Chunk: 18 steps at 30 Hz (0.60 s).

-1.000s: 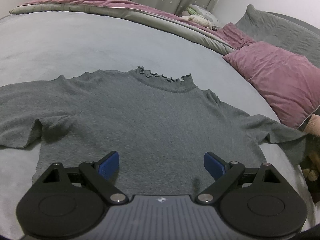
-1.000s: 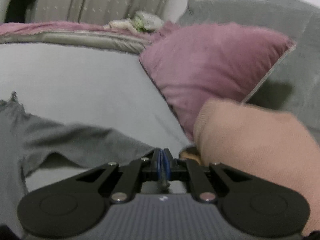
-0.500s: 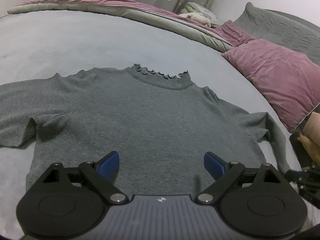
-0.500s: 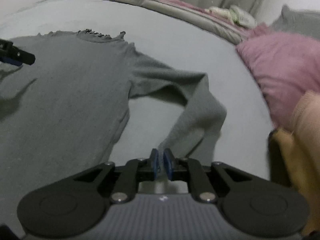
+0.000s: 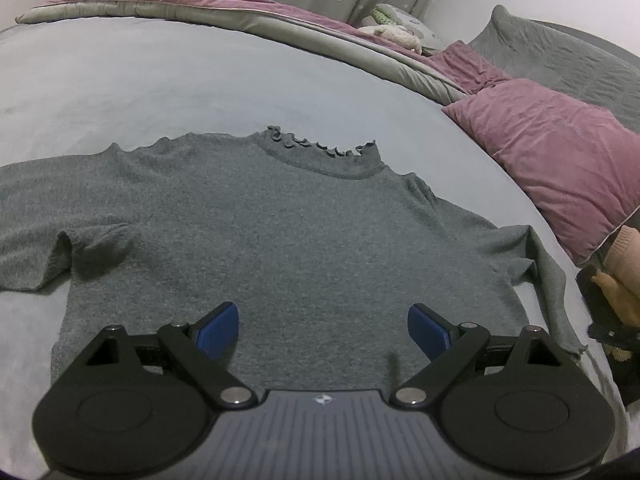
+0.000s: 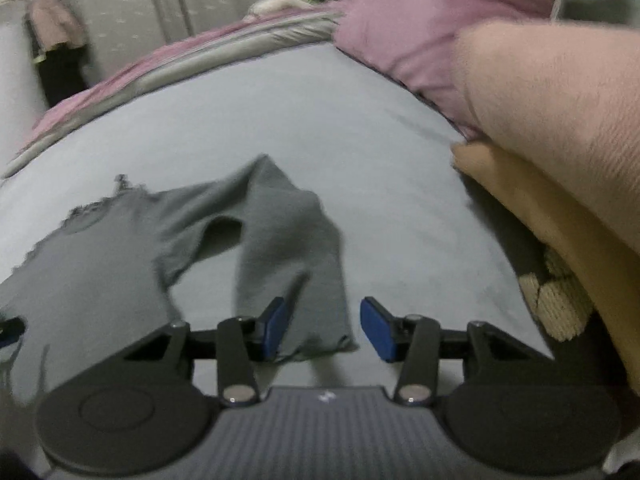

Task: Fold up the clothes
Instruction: 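Pull the sleeve out from the body and open the right gripper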

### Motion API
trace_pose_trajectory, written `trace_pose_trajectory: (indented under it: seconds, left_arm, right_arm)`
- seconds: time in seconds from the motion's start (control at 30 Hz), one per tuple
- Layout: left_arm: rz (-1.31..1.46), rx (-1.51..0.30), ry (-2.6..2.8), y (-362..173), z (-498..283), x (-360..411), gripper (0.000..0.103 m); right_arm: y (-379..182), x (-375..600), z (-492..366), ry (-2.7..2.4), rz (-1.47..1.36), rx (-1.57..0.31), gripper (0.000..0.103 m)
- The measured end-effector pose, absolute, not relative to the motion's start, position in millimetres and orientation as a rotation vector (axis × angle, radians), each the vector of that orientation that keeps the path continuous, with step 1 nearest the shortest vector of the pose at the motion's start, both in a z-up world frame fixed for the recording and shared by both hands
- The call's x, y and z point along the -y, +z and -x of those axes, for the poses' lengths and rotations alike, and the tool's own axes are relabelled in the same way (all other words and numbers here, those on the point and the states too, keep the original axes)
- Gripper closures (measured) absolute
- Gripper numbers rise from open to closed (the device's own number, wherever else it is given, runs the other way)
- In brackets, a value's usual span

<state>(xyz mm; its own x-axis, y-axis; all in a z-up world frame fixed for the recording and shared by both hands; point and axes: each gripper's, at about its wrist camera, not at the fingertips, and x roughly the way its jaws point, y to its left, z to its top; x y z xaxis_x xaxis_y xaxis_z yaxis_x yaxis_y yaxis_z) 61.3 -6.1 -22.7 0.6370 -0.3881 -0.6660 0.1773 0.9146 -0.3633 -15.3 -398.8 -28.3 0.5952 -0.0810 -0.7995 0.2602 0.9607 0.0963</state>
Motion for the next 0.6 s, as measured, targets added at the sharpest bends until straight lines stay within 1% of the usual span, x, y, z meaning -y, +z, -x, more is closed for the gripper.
trace_pose_trajectory:
  seconds: [0.07, 0.13, 0.17, 0.23, 0.27, 0.3, 0.6]
  left_arm:
    - [0.277, -0.821, -0.327, -23, -61, 6, 0.011]
    - [0.28, -0.824, -0.326, -23, -62, 6, 0.011]
    - [0.282, -0.826, -0.325, -24, -62, 6, 0.011]
    - [0.283, -0.829, -0.324, -24, -64, 6, 0.011]
    - [0.283, -0.83, -0.323, -24, -64, 6, 0.011]
    - [0.284, -0.831, -0.322, -24, -64, 6, 0.011]
    - [0.291, -0.833, -0.324, -25, -65, 7, 0.011]
  right_arm:
    - [-30, 410, 12, -0.237, -0.277, -0.919, 0.061]
    - [-31, 421, 9, -0.273, -0.33, -0.922, 0.065]
    - [-26, 420, 6, -0.29, -0.294, -0.922, 0.068]
    - [-18, 420, -1, -0.323, -0.222, -0.922, 0.078]
    - [-14, 419, -5, -0.339, -0.186, -0.921, 0.089]
    - [-10, 419, -9, -0.356, -0.15, -0.92, 0.097]
    - [27, 416, -41, -0.498, 0.176, -0.902, 0.098]
